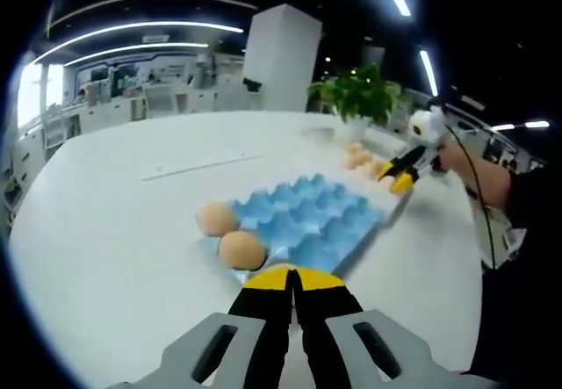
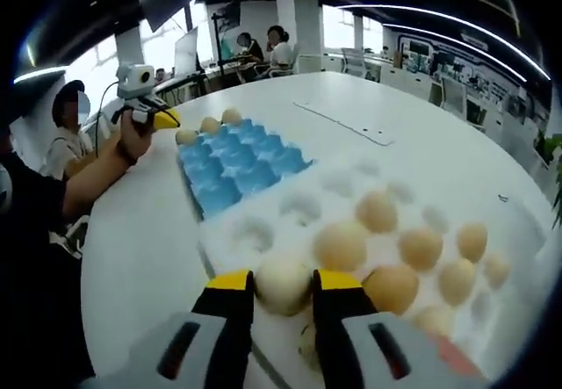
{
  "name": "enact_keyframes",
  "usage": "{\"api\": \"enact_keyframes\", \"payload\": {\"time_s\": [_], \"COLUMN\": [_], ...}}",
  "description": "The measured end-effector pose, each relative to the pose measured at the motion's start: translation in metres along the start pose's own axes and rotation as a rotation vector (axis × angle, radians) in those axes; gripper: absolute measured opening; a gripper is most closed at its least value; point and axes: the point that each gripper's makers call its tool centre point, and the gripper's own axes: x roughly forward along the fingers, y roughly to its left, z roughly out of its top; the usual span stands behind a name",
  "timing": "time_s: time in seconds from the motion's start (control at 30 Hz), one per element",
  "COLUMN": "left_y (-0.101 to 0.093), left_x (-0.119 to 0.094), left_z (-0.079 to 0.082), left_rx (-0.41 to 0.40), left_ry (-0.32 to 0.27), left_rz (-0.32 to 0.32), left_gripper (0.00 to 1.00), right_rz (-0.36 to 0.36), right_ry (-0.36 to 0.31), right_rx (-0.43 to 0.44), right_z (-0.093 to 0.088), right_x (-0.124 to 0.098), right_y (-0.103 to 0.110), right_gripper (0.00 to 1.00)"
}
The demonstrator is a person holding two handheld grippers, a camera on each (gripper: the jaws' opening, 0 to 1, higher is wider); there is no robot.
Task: Pick up the eggs on the table and place them into the egg tray on the table
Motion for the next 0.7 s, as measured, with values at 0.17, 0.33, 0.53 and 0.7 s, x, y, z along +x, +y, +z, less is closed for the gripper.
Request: {"api": "enact_keyframes", "payload": {"time_s": [0.17, 0.33, 0.53, 0.7], "left_y": [-0.0014, -0.0024, 0.0008, -0.0004], "left_x": [0.0001, -0.0006, 0.0014, 0.0018], "left_z": [0.0001, 0.0004, -0.0013, 0.0003], "left_rx": [0.003, 0.008, -0.002, 0.01], "left_ry": [-0.003, -0.007, -0.003, -0.008], "left_rz": [-0.001, 0.001, 0.0, 0.002], "left_gripper": [0.01, 0.01, 0.01, 0.01], "right_rz": [0.006, 0.039, 0.055, -0.006], "right_ry": [0.025, 0.058, 0.068, 0.009], "right_rx": [-0.002, -0.011, 0.009, 0.006], "right_z": [0.0011, 0.0011, 0.0006, 0.0008], "right_x": [0.001, 0.0017, 0.003, 0.002], "right_y": [-0.0008, -0.0018, -0.0026, -0.0035], "right_gripper": [0.28, 0.29, 0.28, 0.27]}}
